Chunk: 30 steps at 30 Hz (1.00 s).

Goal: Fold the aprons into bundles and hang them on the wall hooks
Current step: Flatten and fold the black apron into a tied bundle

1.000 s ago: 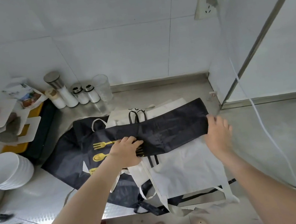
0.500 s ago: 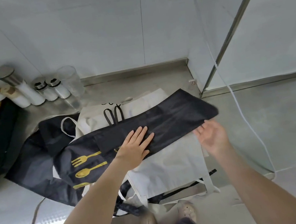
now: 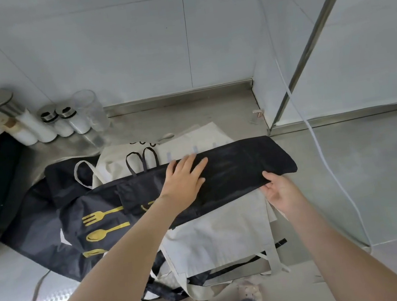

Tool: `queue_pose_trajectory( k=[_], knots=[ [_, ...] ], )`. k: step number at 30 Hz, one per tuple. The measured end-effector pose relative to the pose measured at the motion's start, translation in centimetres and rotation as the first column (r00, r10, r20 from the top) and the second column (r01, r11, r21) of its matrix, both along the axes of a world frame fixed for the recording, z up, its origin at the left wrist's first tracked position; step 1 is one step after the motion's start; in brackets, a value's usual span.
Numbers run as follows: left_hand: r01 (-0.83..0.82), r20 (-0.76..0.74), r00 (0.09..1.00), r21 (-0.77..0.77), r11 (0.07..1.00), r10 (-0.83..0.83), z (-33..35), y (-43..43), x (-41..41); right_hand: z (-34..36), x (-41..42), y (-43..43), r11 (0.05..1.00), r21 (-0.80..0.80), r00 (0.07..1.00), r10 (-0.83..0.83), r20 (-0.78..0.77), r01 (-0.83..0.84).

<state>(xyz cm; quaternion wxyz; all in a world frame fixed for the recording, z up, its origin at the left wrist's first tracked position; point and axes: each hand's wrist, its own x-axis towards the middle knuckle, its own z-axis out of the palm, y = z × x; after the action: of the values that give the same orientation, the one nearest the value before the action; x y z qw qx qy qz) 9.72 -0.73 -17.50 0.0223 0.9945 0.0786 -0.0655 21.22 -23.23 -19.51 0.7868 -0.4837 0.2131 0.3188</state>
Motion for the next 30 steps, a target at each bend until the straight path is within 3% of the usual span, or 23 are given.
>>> queue_pose_trajectory(
  k=[4, 7, 10, 12, 14, 16, 18, 19, 22, 24, 26, 28, 30],
  knots=[
    [-0.224, -0.131, 0.97, -0.153, 0.963, 0.204, 0.4, 0.3, 3.3, -0.5, -0.1, -1.7, 0.993, -0.11, 0.998, -0.028, 0.061, 0.035],
    [-0.299, -0.141, 0.952, -0.259, 0.918, 0.27, 0.5, 0.2, 5.6, -0.7, -0.3, -3.2, 0.988, -0.152, 0.986, 0.0, 0.166, 0.026],
    [-0.319, -0.189, 0.947, -0.471, 0.822, 0.259, 0.3, -0.6, 7.5, -0.5, -0.5, -3.4, 0.957, -0.275, 0.944, 0.174, 0.279, -0.095],
    [-0.375, -0.294, 0.925, -0.585, 0.719, 0.242, 0.2, -1.1, 8.4, -0.4, -0.9, -3.0, 0.851, -0.492, 0.864, 0.381, 0.331, -0.187],
    [-0.426, -0.394, 0.896, -0.633, 0.646, 0.205, 0.4, -1.1, 9.1, -0.8, -1.2, -3.1, 0.697, -0.676, 0.722, 0.592, 0.358, -0.237],
    [-0.445, -0.431, 0.882, -0.629, 0.637, 0.19, 0.5, -0.8, 9.6, -1.4, -1.3, -3.3, 0.568, -0.783, 0.456, 0.784, 0.422, -0.252],
    [-0.443, -0.421, 0.884, -0.61, 0.657, 0.206, 0.3, -0.6, 9.9, -2.1, -1.4, -3.7, 0.453, -0.858, 0.176, 0.89, 0.42, -0.244],
    [-0.435, -0.408, 0.888, -0.598, 0.673, 0.211, 0.0, -0.6, 10.0, -2.4, -1.5, -3.8, 0.404, -0.885, 0.078, 0.915, 0.396, -0.232],
    [-0.41, -0.389, 0.898, -0.564, 0.717, 0.208, -0.7, -0.7, 10.2, -3.4, -1.4, -4.0, 0.357, -0.911, -0.025, 0.929, 0.369, -0.206],
    [-0.403, -0.385, 0.899, -0.545, 0.736, 0.207, -1.0, -0.8, 10.4, -3.5, -1.3, -4.0, 0.357, -0.916, -0.044, 0.928, 0.37, -0.185],
    [-0.389, -0.396, 0.9, -0.545, 0.743, 0.181, -0.8, -1.0, 10.4, -3.5, -1.2, -4.0, 0.373, -0.912, 0.016, 0.927, 0.376, -0.171],
    [-0.336, -0.415, 0.905, -0.555, 0.761, 0.097, -0.3, -1.6, 10.7, -2.7, -1.1, -3.6, 0.44, -0.87, 0.246, 0.889, 0.387, -0.221],
    [-0.296, -0.42, 0.907, -0.604, 0.74, 0.019, 0.1, -2.3, 11.2, -1.8, -0.9, -3.1, 0.615, -0.742, 0.478, 0.753, 0.452, -0.266]
  ],
)
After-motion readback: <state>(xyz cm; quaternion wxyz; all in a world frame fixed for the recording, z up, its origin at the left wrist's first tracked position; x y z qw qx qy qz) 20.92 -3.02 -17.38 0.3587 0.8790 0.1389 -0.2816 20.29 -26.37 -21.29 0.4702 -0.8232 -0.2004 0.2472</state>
